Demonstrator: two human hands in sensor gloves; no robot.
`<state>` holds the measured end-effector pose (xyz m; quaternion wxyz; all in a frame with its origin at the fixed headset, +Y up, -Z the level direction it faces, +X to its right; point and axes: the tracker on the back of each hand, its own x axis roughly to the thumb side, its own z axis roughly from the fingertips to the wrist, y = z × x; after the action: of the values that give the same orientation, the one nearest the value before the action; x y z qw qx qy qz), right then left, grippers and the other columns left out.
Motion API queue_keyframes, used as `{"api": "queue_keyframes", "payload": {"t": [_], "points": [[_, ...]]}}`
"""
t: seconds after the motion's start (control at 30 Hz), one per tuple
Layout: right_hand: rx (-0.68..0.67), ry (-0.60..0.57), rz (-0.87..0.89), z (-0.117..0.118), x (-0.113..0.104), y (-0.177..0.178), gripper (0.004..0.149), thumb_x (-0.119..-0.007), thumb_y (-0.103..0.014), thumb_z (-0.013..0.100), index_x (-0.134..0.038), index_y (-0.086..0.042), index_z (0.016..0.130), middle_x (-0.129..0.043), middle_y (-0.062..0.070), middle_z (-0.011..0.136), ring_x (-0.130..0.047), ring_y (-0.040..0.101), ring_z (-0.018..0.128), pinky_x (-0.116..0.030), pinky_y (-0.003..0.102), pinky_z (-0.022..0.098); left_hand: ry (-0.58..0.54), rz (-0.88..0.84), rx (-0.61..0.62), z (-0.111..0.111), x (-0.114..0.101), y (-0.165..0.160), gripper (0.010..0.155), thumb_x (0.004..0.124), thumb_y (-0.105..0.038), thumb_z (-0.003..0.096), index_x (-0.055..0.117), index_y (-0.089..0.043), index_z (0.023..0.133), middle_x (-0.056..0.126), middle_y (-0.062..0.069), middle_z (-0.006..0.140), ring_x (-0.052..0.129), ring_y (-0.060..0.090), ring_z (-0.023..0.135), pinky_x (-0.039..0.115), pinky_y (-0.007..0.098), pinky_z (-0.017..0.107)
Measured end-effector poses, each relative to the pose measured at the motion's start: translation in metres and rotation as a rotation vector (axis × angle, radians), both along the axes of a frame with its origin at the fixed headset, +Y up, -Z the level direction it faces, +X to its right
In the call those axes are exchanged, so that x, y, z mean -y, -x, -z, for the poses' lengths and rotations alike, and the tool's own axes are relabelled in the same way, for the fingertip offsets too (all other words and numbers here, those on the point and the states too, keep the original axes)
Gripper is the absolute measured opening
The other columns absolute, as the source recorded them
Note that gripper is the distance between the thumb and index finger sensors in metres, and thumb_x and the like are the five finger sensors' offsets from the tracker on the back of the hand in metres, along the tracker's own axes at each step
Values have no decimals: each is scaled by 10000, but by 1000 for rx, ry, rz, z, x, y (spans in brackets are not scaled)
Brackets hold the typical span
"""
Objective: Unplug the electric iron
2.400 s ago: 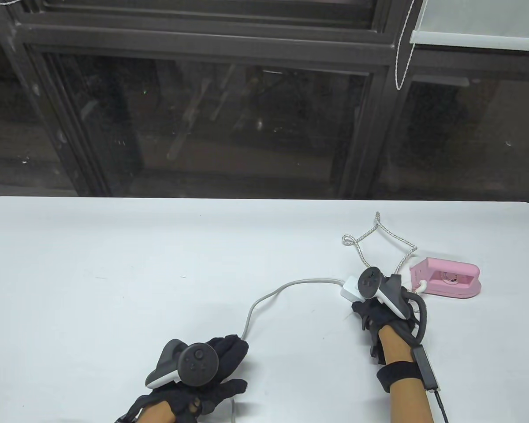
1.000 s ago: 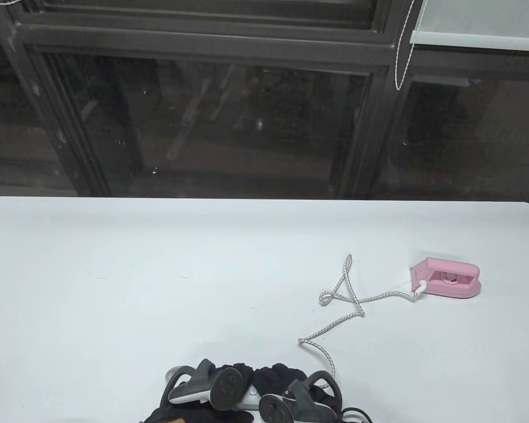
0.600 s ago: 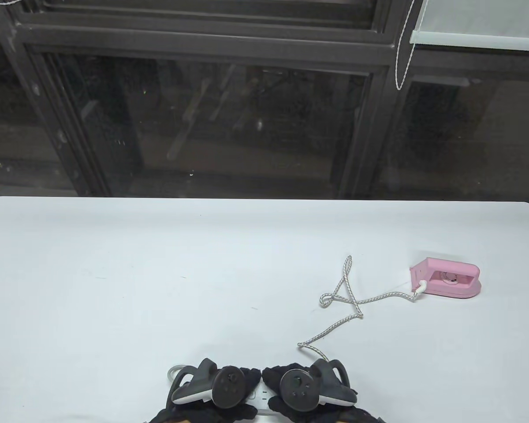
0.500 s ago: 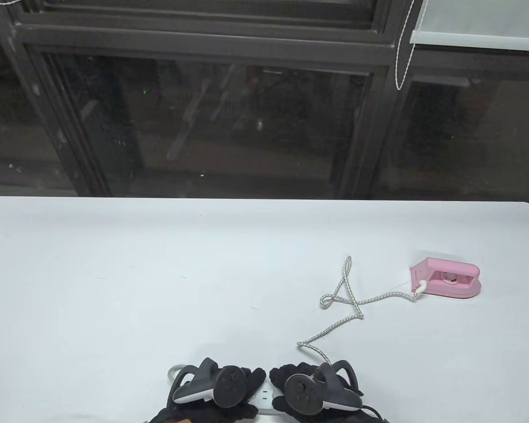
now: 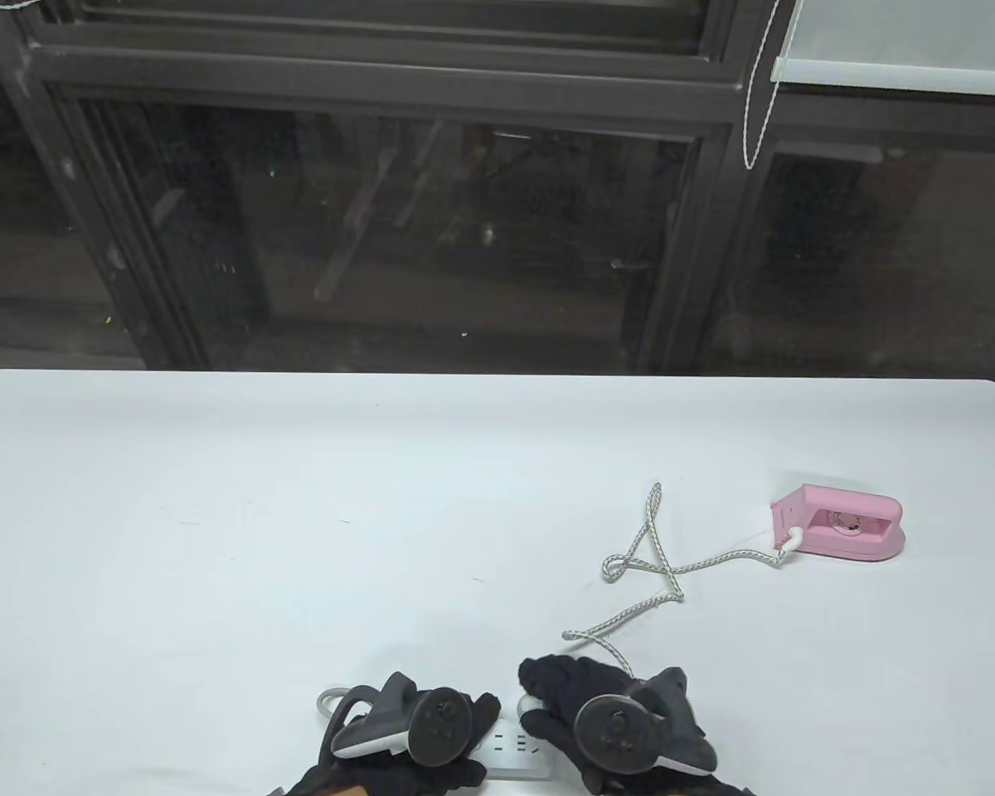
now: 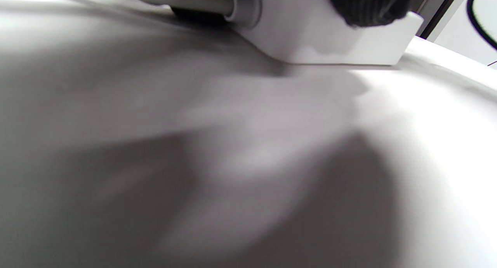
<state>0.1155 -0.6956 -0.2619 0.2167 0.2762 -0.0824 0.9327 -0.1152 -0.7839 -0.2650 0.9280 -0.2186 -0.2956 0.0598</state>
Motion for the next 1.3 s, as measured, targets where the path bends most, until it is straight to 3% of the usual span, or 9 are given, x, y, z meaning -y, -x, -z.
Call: {"api": "queue_keyframes", "payload": {"t": [0.2,0.4,0.53,0.7,0.77,0.93,1.03,1.13,1.3], "points": [[115,96,-136,30,32,-32,547,-880,-377,364,-723,-211,861,-800,91,889,-946,253,618,-821,458,499,1,2,-7,0,0,0,735,629,-615,451,294,-393,1066,459,0,1115,655,209,848,571,419,685],[101,132,-390,35,66,-10,553,-919,-399,324,-674,-272,803,-723,42,890,-910,209,652,-819,431,549,-2,23,3,-1,2,0,753,611,-620,452,255,-386,1073,427,4,1114,634,190,845,555,412,690],[60,141,-446,28,71,-1,522,-932,-416,312,-656,-310,742,-706,11,868,-891,202,656,-818,429,552,0,28,-4,0,2,0,765,604,-632,447,236,-397,1075,412,-1,1111,623,178,846,548,406,692],[53,201,-421,27,68,-7,561,-890,-452,336,-626,-315,811,-643,19,946,-832,230,759,-751,473,620,9,31,-8,1,2,1,799,608,-648,436,201,-390,1073,403,-10,1118,598,198,873,529,405,692],[75,224,-369,26,56,-14,588,-869,-468,349,-622,-298,855,-599,51,1016,-766,275,840,-686,505,663,5,5,0,1,-2,3,869,597,-681,412,170,-319,1077,337,31,1147,503,266,978,494,431,706],[108,92,-46,15,15,-31,698,-768,-537,395,-542,-267,997,-514,86,1096,-655,335,937,-587,551,714,-68,-366,-39,4,-45,21,923,561,-736,372,239,-258,1093,311,87,1173,372,344,1083,398,553,769],[93,49,97,11,3,-36,712,-737,-560,410,-506,-279,1023,-444,89,1132,-589,348,983,-539,570,736,-199,-547,-61,3,-72,39,880,563,-726,386,332,-263,1097,339,85,1183,407,353,1089,436,570,759],[63,50,78,9,5,-34,768,-725,-576,410,-438,-274,1055,-414,92,1145,-554,361,1001,-512,581,744,-276,-540,-50,-2,-81,50,862,552,-729,396,373,-264,1099,352,85,1188,424,354,1092,446,588,755],[11,62,25,8,10,-24,779,-713,-588,410,-425,-276,1062,-411,90,1151,-532,363,1015,-499,584,750,-231,-490,-8,-2,-73,41,858,553,-730,398,380,-265,1098,360,83,1187,435,352,1091,447,601,754]]}}
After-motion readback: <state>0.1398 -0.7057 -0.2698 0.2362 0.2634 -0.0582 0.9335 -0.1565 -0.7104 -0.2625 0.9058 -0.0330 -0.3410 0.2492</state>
